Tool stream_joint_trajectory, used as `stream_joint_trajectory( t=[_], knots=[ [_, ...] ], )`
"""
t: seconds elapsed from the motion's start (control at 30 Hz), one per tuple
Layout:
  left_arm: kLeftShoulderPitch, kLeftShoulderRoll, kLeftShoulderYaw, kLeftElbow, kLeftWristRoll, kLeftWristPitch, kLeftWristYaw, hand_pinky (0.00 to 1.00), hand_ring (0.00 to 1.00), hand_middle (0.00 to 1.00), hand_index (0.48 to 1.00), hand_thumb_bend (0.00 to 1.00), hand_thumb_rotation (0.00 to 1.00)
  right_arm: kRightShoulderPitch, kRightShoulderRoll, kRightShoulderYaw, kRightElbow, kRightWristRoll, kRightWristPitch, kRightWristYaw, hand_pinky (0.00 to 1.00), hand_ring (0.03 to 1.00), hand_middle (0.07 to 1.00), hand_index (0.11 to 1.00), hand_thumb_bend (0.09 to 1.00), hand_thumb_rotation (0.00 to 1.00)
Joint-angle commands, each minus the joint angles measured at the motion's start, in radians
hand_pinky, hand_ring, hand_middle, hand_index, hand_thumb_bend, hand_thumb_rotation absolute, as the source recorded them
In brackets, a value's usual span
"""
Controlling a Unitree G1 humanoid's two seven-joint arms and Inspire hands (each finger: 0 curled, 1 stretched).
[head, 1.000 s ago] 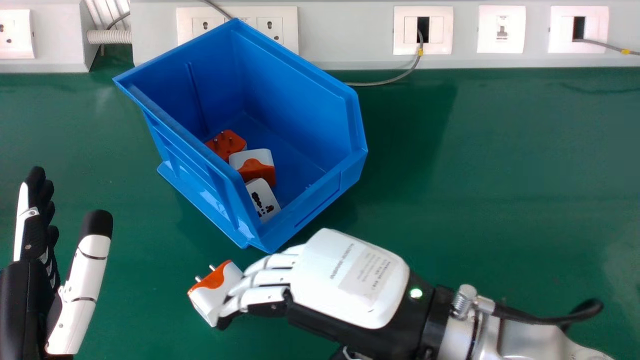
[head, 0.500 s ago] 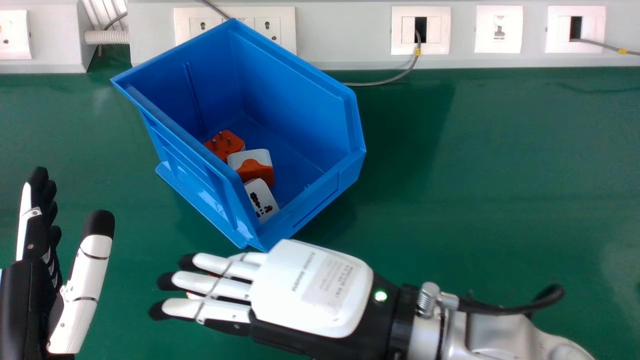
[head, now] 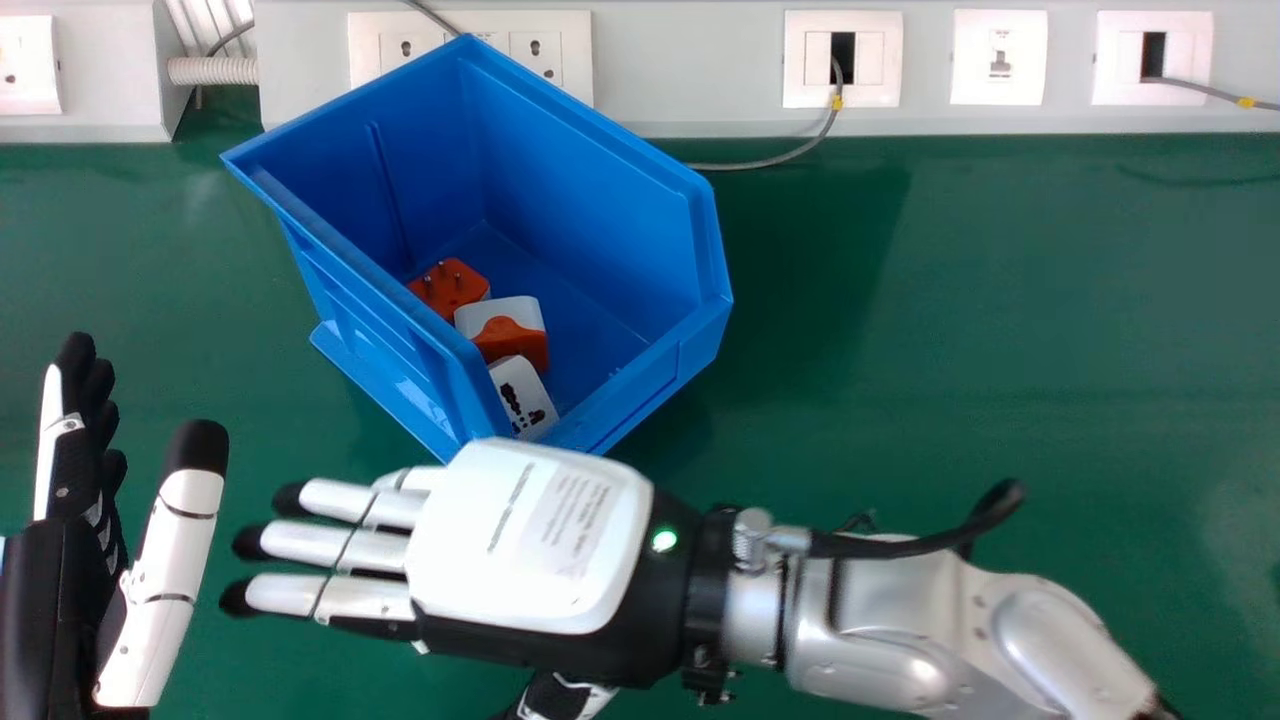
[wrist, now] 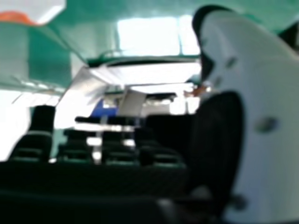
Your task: Pick all objects and put in blue box
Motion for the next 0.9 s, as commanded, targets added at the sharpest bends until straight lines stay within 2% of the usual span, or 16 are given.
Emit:
stream_joint_trajectory(
  t=[0.0,0.1,0.27,0.47,0.73,0.87],
  knots=[
    [0.002,0.01,0.011,-0.008,-0.003,-0.018,0.0,1.0,1.0,1.0,1.0,0.61,0.83,-0.044,0.03,0.007,0.015,-0.001,0.008,-0.021,0.84,1.0,1.0,0.991,0.186,0.0],
    [0.005,0.01,0.015,-0.006,-0.008,-0.018,-0.001,1.0,1.0,1.0,1.0,0.61,0.83,-0.053,0.051,0.022,0.048,0.004,0.033,-0.008,0.83,1.0,1.0,0.989,0.179,0.0],
    [0.004,0.005,0.01,-0.008,-0.003,-0.013,0.004,1.0,1.0,1.0,1.0,0.61,0.83,-0.057,0.082,0.053,0.099,-0.007,0.087,0.005,0.82,0.998,1.0,0.984,0.188,0.0],
    [0.002,0.003,0.008,-0.007,-0.006,-0.011,0.006,1.0,1.0,1.0,1.0,0.62,0.83,-0.083,0.112,0.091,0.152,-0.044,0.153,0.002,0.8,0.982,1.0,0.969,0.227,0.0],
    [0.007,0.001,0.012,-0.013,-0.013,-0.008,0.005,1.0,1.0,1.0,1.0,0.62,0.82,-0.142,0.155,0.131,0.252,-0.101,0.223,-0.041,0.81,0.969,0.999,0.962,0.292,0.0],
    [0.007,-0.001,0.009,-0.012,-0.012,-0.008,0.006,1.0,1.0,1.0,1.0,0.63,0.82,-0.157,0.166,0.142,0.276,-0.108,0.243,-0.047,0.78,0.955,0.991,0.954,0.373,0.0]
  ],
)
